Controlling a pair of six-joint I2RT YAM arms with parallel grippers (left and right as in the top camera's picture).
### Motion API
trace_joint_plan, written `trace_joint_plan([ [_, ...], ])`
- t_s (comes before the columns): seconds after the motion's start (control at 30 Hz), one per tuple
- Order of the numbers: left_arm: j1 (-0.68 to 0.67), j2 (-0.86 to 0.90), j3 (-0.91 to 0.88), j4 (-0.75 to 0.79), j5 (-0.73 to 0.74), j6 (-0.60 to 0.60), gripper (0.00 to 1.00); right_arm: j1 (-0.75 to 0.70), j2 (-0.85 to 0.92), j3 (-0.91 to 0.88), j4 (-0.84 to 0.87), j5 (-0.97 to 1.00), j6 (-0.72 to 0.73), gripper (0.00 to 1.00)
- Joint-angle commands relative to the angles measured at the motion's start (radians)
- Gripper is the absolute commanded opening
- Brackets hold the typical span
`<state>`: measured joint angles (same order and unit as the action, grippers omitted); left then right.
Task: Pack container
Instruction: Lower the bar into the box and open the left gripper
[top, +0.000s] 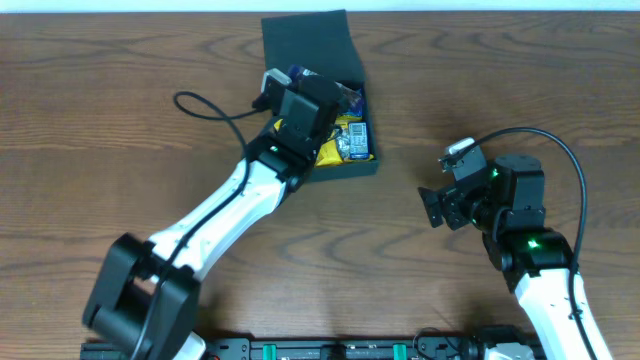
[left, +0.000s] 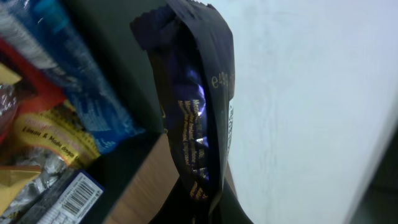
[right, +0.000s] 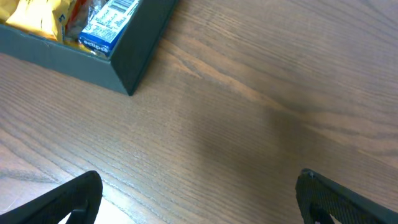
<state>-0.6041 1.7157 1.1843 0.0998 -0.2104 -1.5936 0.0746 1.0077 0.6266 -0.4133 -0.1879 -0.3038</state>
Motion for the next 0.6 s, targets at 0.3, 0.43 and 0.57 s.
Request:
trace_joint_plan([
  [0.3,0.003,0.186,0.025,0.154,-0.047,-0.253,0.06,-0.009,-0.001,-0.001,0.001,-0.011,-0.011,0.99],
  [0.43,0.016,0.211,0.025,0.173,-0.062,-0.254,0.06,-0.009,-0.001,-0.001,0.001,-0.011,-0.011,0.99],
  [0.57,0.023,0.213,0.025,0.167,-0.059,-0.254,0.13,-0.009,-0.001,-0.001,0.001,-0.011,-0.011,0.99],
])
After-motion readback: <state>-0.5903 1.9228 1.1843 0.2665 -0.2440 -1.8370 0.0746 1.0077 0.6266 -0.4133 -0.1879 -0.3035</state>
